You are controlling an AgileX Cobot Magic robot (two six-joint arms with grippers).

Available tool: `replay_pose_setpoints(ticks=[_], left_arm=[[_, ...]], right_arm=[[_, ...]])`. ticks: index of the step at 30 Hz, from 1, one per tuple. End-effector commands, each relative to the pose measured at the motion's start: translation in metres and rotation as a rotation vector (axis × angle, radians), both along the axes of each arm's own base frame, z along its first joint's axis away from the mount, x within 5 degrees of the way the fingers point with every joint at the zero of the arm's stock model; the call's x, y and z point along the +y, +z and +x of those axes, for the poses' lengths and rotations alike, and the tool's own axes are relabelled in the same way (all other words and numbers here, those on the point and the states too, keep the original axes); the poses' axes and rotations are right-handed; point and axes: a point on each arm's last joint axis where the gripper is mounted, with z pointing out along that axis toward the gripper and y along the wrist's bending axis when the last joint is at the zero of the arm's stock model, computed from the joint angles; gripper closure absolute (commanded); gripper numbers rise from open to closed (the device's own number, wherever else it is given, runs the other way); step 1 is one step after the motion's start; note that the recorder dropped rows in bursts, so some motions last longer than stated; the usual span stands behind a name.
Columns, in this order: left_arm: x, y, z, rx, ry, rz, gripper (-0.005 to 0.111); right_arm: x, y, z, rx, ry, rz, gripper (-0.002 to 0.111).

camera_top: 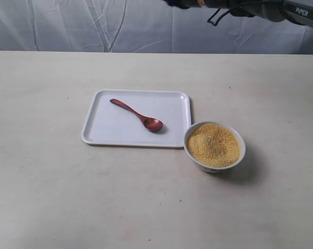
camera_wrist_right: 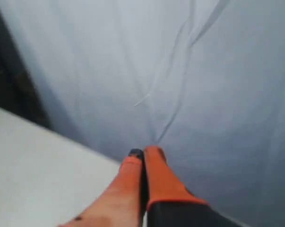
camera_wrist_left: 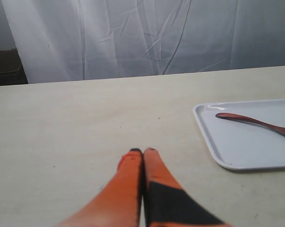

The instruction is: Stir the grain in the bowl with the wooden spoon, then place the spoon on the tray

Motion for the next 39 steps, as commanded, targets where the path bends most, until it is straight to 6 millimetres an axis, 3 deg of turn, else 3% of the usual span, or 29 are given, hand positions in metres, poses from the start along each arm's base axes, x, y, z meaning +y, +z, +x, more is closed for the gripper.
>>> replay_pose_setpoints(ticks=[1,4,6,8,10,13,16,19,21,25,31,35,39], left_arm=[[0.000,0.000,0.000,-0.010,0.000,-0.004,0.107],[0.000,0.000,0.000,-0.010,0.000,-0.004,0.107],[0.000,0.000,0.000,-0.010,0.000,-0.004,0.107],[0.000,0.000,0.000,-0.010,0.000,-0.004,0.107],[0.000,0.000,0.000,-0.010,0.000,-0.004,0.107],[0.000,0.000,0.000,-0.010,0.000,-0.004,0.107],[0.000,0.000,0.000,-0.010,0.000,-0.004,0.107],[0.000,0.000,0.000,-0.010,0.000,-0.004,0.107],[0.000,0.000,0.000,-0.010,0.000,-0.004,0.107],[0.000,0.000,0.000,-0.010,0.000,-0.004,0.107],[0.000,0.000,0.000,-0.010,0.000,-0.004,0.107],[0.000,0.000,0.000,-0.010,0.000,-0.004,0.107],[0.000,0.000,0.000,-0.010,0.000,-0.004,0.107]], right_arm=[[-0.030,0.024,0.012,-0.232,-0.309,-0.259,0.108],[-0.058,0.024,0.016,-0.292,-0.585,-0.460,0.108],[-0.079,0.018,0.012,-0.204,-0.797,-0.521,0.108],[-0.095,0.003,0.005,0.002,-0.905,-0.588,0.108],[-0.098,-0.015,-0.001,0.221,-0.836,-0.628,0.108],[-0.090,-0.035,-0.013,0.482,-0.584,-0.660,0.108],[-0.079,-0.030,-0.031,0.627,-0.382,-0.654,0.108],[-0.075,-0.005,-0.052,0.662,-0.280,-0.618,0.108],[-0.076,0.013,-0.071,0.652,-0.261,-0.567,0.108],[-0.088,0.029,-0.116,0.575,-0.264,-0.526,0.108],[-0.113,0.048,-0.207,0.397,-0.279,-0.446,0.108],[-0.129,0.049,-0.269,0.296,-0.291,-0.368,0.108],[-0.142,0.039,-0.315,0.157,-0.307,-0.283,0.108]])
